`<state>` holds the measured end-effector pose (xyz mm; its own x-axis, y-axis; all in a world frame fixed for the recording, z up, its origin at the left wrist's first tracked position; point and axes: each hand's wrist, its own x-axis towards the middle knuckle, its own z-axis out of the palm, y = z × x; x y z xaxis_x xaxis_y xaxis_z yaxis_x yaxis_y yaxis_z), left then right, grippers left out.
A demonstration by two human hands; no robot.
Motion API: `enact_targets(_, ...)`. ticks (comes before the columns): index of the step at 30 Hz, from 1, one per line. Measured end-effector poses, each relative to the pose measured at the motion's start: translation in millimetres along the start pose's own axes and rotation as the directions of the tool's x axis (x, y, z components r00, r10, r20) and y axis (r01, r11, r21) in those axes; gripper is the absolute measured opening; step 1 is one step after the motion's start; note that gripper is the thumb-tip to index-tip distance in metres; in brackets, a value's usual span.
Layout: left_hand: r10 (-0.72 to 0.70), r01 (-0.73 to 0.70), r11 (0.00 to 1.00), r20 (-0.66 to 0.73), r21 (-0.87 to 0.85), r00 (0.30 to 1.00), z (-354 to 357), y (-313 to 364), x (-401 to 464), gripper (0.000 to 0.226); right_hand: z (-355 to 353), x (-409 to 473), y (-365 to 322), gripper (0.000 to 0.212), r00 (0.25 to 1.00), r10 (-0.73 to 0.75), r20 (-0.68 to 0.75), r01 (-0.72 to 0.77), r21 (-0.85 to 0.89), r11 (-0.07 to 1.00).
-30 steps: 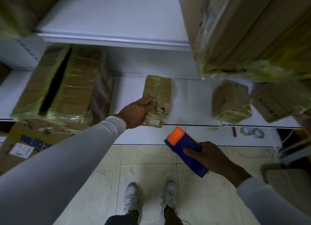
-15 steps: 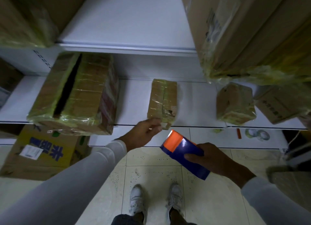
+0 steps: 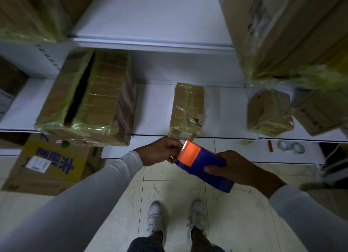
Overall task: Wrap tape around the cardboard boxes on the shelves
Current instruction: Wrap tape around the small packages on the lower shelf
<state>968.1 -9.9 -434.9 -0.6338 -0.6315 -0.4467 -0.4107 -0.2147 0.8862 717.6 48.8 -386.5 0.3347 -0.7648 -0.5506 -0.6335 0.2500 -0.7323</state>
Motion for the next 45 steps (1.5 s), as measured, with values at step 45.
enact_targets(45, 0.334, -0.03, 0.886, -0.59, 0.464, 0.735, -24, -31, 45, 0.036, -92, 80, 45, 0.034, 0.987, 0.143, -0.075, -0.154, -0.168, 0.974)
